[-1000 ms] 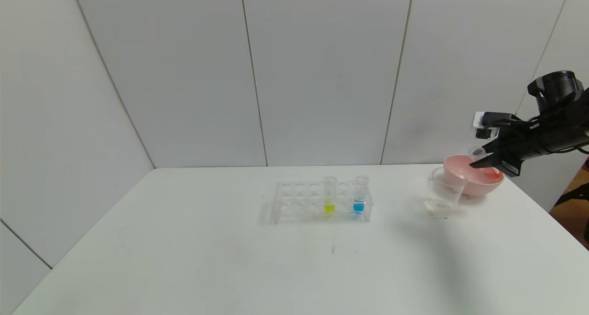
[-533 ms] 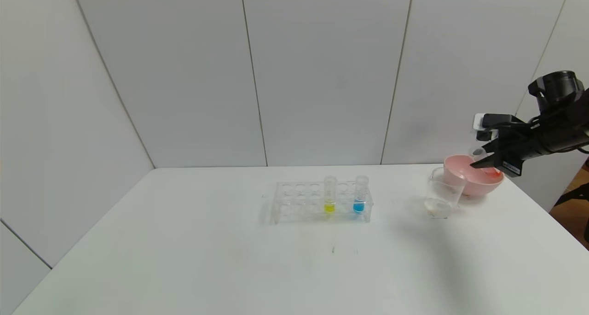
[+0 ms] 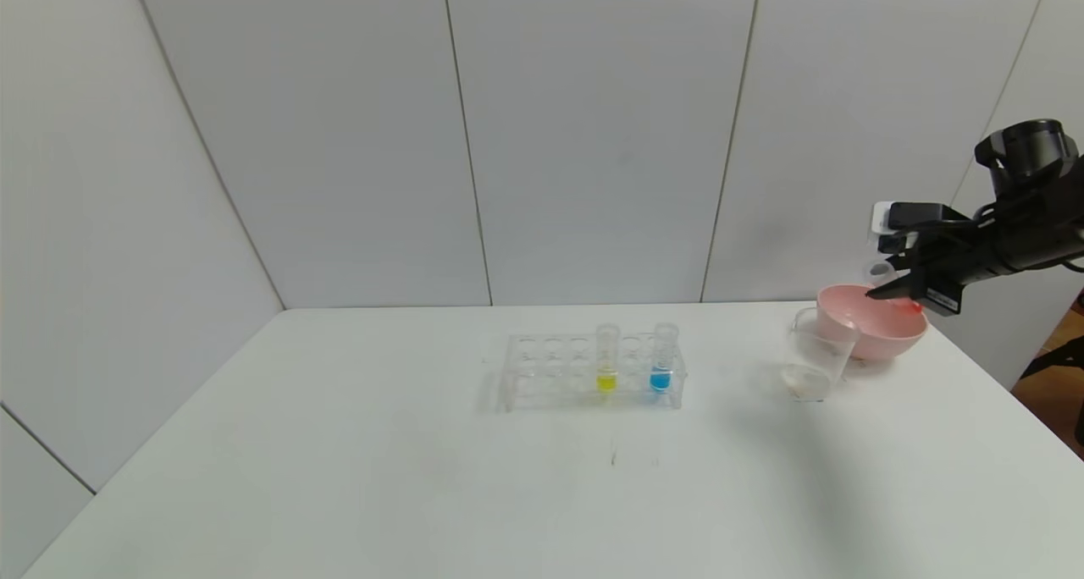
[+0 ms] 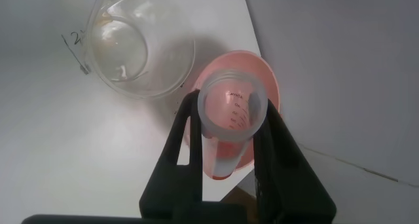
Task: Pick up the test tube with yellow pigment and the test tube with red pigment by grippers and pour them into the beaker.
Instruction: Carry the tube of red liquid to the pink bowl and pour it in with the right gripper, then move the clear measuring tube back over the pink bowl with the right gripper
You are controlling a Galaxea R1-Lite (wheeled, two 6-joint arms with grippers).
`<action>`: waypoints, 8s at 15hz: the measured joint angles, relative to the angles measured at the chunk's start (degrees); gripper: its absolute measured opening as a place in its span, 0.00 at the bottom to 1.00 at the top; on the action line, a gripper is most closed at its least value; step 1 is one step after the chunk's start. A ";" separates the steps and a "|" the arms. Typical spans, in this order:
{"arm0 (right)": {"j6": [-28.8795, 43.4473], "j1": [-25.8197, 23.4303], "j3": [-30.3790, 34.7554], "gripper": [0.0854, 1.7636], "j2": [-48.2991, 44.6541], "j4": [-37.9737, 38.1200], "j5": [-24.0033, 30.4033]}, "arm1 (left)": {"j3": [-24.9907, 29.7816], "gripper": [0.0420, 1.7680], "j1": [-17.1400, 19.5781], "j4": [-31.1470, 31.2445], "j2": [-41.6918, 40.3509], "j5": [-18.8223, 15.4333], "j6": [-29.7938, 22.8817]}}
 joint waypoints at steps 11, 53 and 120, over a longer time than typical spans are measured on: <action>-12.62 0.28 -3.12 0.25 1.57 3.83 -5.74 | 0.00 0.97 0.00 0.00 0.00 0.00 0.02; -18.72 10.91 -5.97 0.25 4.19 12.70 -30.21 | 0.00 0.97 0.00 0.00 0.00 0.00 0.00; 67.82 4.91 -5.34 0.25 2.10 -40.98 -7.20 | 0.00 0.97 0.00 0.00 0.00 0.00 0.00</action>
